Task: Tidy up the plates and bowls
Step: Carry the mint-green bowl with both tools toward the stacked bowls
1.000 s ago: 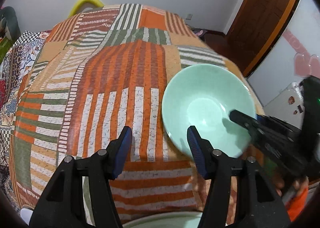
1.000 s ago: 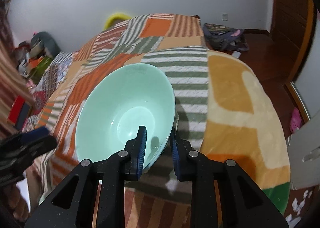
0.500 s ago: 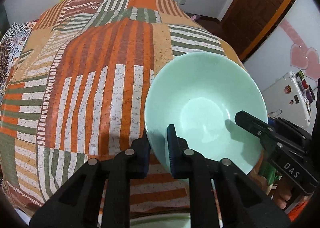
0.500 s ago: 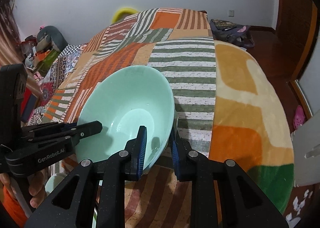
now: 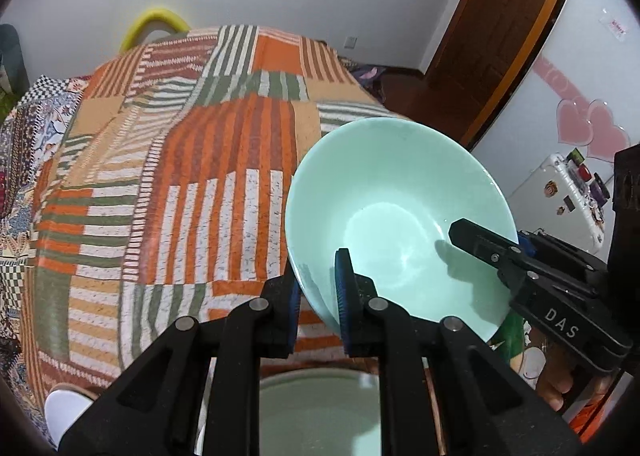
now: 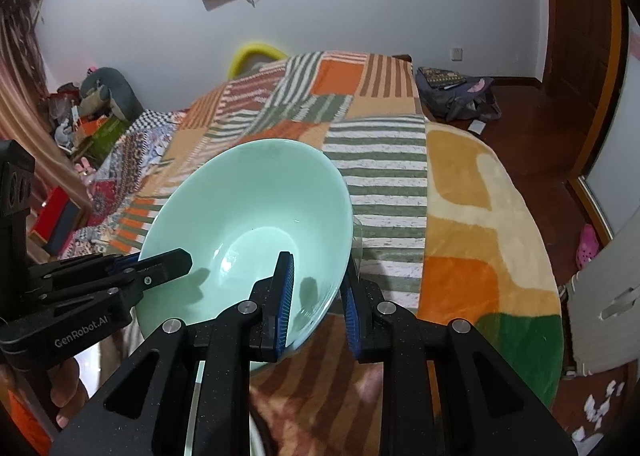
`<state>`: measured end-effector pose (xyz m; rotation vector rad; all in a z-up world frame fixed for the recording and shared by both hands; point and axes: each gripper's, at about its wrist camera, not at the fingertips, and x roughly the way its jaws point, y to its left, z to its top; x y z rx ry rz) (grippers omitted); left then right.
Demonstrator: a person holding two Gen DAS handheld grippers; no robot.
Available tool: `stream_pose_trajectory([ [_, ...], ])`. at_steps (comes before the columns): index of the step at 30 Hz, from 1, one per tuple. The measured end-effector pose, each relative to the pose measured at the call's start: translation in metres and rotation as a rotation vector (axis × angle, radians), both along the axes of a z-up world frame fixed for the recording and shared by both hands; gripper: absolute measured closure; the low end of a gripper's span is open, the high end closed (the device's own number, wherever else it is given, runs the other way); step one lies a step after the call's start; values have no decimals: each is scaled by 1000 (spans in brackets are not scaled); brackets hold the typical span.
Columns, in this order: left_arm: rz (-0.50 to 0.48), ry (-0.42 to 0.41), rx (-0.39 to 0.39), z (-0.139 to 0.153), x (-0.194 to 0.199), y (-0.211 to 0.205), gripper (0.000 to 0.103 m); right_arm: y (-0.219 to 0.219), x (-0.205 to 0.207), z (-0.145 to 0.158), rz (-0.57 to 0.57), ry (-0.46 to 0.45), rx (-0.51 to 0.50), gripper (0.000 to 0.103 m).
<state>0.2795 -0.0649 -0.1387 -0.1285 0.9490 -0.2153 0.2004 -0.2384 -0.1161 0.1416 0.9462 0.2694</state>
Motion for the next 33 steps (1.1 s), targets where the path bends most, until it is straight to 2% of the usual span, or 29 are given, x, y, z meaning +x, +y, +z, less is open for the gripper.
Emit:
stream_pose_trajectory([
  [14,50,-80,-60,39,-61,43,88,39,-26,23,38,-65,19,82],
  [33,154,-147,-61,64,-131,119,88,106,-50,31,147,-89,63,82],
])
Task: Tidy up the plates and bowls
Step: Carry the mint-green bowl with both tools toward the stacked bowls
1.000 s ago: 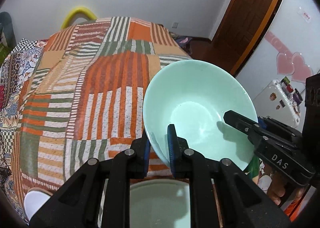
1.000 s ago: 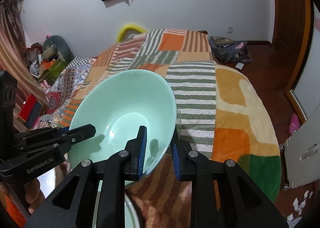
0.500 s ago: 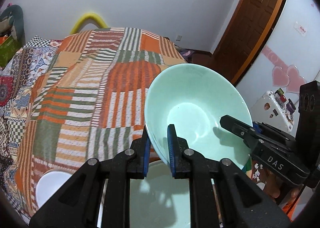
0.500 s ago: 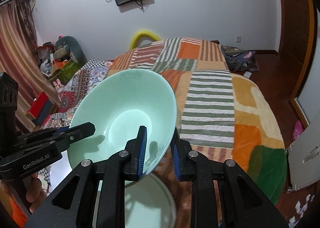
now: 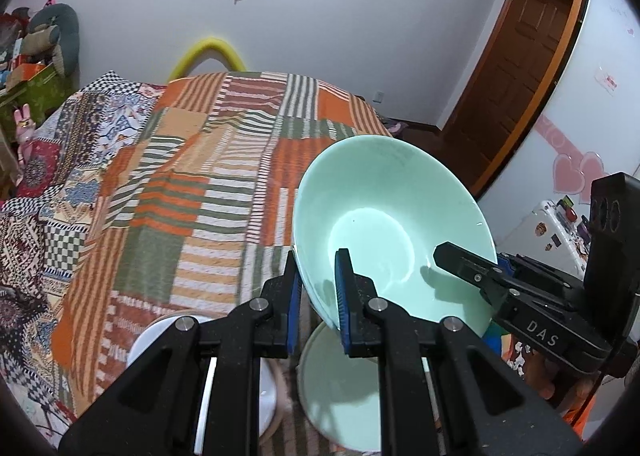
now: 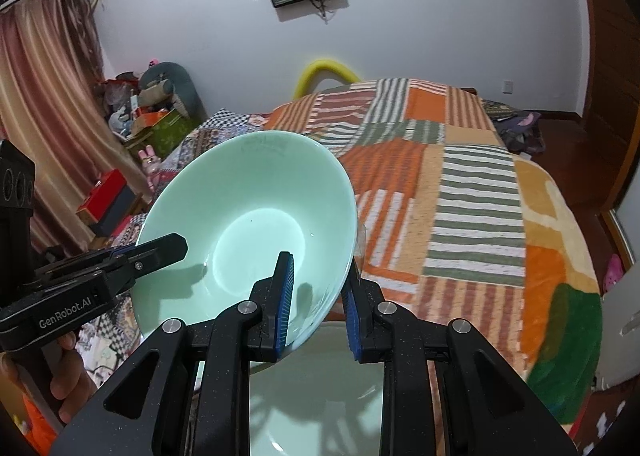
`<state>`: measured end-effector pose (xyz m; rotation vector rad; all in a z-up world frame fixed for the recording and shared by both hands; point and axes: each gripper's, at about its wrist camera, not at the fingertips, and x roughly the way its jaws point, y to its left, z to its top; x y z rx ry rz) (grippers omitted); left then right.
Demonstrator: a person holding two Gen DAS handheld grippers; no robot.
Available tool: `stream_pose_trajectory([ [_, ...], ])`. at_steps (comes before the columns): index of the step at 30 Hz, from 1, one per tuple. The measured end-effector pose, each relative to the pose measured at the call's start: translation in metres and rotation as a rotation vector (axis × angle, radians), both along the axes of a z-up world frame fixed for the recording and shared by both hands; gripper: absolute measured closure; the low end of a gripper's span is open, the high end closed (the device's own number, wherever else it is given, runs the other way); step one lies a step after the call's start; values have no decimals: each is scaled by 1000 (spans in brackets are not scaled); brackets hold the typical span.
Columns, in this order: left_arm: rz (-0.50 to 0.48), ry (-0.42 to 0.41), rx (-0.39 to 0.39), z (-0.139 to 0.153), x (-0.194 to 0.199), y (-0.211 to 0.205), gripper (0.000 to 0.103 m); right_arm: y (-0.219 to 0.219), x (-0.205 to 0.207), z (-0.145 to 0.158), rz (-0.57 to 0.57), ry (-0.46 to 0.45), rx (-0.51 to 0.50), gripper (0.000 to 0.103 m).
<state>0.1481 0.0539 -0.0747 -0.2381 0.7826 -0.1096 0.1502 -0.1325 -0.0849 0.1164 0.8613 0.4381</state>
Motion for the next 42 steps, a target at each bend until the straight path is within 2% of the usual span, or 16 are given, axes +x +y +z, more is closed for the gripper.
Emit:
stream_pose_trajectory([
  [9,37,-14,11,2,-28,27,88,29,-11,1,55,5,8,82],
  [19,89,6,23,-10,-53,56,88,61,-23,-5,103,28,18,82],
  [42,170,161,65,-73,-66,91,88,111,-39,-47,171,158,-12,80],
])
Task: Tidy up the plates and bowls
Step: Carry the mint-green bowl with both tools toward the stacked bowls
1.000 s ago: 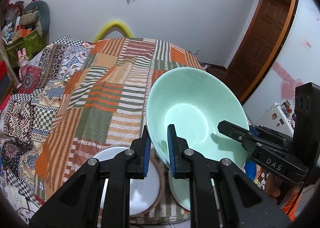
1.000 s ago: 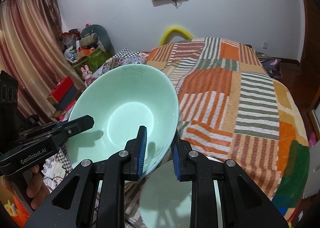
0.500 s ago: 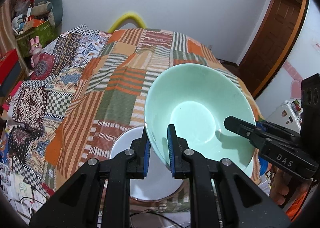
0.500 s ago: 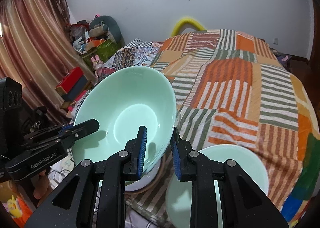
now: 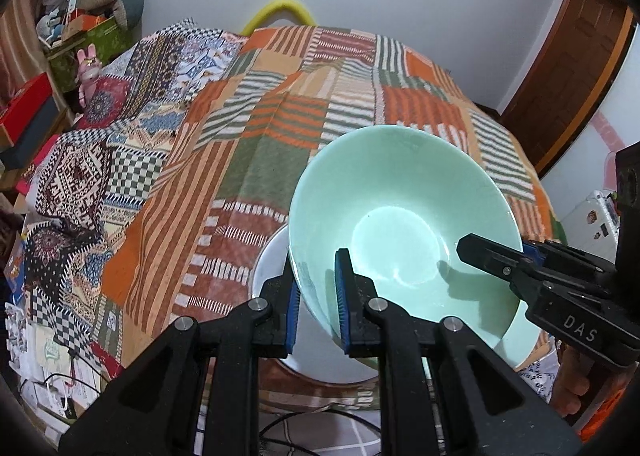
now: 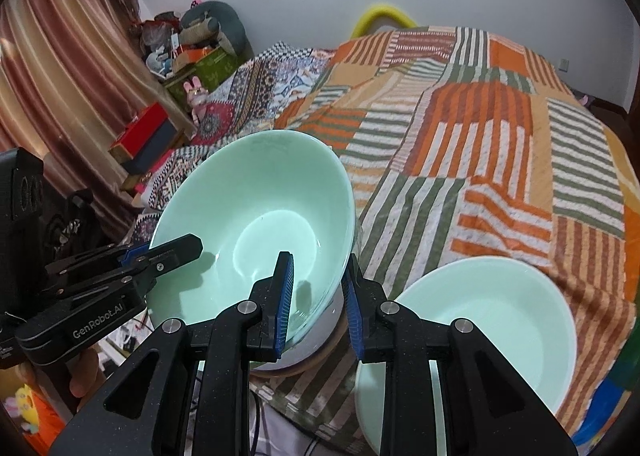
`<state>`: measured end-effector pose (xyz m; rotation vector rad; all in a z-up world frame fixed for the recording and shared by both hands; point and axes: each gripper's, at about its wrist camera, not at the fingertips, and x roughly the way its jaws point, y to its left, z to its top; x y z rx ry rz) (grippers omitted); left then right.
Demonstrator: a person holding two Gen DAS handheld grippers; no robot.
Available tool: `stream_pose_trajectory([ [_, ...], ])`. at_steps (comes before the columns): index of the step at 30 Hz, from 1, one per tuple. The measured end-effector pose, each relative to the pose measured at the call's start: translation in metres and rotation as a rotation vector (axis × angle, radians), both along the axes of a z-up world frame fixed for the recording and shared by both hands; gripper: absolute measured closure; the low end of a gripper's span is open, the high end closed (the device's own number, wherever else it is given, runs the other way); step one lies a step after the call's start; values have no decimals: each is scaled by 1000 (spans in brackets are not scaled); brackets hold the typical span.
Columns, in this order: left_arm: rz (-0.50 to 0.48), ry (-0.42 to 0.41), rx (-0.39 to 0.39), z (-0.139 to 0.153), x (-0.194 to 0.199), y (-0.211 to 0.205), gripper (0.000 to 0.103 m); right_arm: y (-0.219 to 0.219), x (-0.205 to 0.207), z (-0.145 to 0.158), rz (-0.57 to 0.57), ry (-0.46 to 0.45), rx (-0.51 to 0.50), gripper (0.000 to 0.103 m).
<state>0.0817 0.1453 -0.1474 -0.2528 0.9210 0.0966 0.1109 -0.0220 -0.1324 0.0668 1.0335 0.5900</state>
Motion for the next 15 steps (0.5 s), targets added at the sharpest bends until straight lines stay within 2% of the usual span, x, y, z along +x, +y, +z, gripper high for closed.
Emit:
stream_pose_trajectory([
  [15,26,110,-1,-46,-4,13,88,18,-4,-31,40,84,-45,80],
])
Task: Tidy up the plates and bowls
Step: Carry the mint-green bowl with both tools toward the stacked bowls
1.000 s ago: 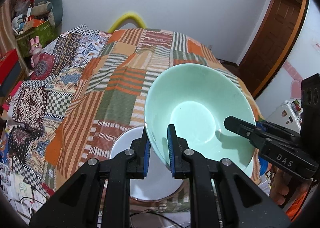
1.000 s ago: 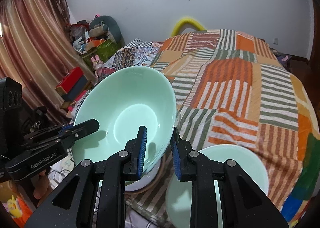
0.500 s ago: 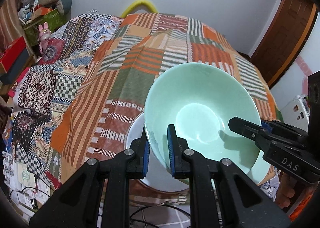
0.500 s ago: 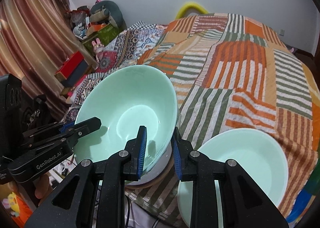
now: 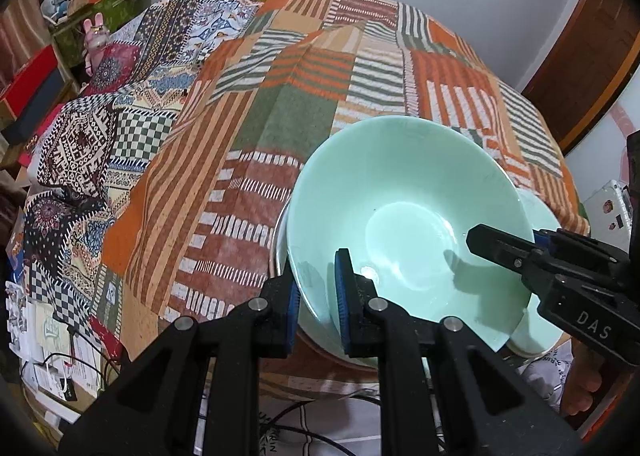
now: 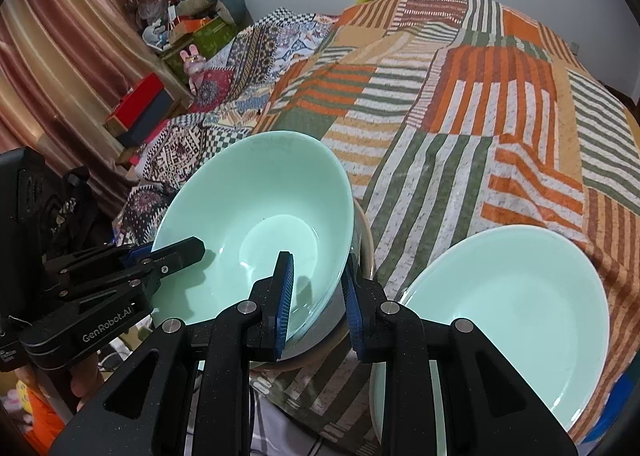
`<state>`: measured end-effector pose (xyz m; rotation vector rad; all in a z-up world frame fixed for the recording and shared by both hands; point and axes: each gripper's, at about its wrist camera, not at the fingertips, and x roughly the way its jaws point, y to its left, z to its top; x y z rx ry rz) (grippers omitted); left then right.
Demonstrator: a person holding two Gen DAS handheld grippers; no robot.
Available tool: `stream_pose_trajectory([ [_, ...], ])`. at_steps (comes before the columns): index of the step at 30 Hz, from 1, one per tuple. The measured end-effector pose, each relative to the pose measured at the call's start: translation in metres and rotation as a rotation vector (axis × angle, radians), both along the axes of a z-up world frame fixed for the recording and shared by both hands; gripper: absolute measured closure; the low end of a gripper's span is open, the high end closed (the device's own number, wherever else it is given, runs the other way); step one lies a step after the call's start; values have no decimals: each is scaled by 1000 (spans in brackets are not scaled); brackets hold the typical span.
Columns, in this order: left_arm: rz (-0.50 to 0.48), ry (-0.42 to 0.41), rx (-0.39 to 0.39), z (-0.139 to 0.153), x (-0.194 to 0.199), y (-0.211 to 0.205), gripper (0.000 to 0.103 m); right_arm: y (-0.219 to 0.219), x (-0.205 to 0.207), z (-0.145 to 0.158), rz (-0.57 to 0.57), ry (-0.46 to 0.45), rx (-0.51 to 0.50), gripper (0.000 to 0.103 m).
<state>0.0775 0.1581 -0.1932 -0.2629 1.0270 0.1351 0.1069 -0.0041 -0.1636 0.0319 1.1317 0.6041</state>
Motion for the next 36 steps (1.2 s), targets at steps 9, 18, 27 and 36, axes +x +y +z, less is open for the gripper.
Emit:
stream_pose_trajectory([
  [9,1,20,-16,-11,2,3,88,3,2,-11,7,32,-18,80],
  [18,-5,29,-12,-16,4,0,88,7,0,-10,26,6,-62,79],
  [27,-3,37,11,-12,4,-3,88,-1,1,-5,32,-20,-65,79],
  [36,-15,59,4,-6,8,-8,69,-3,-2,-7,32,-12,-65,77],
])
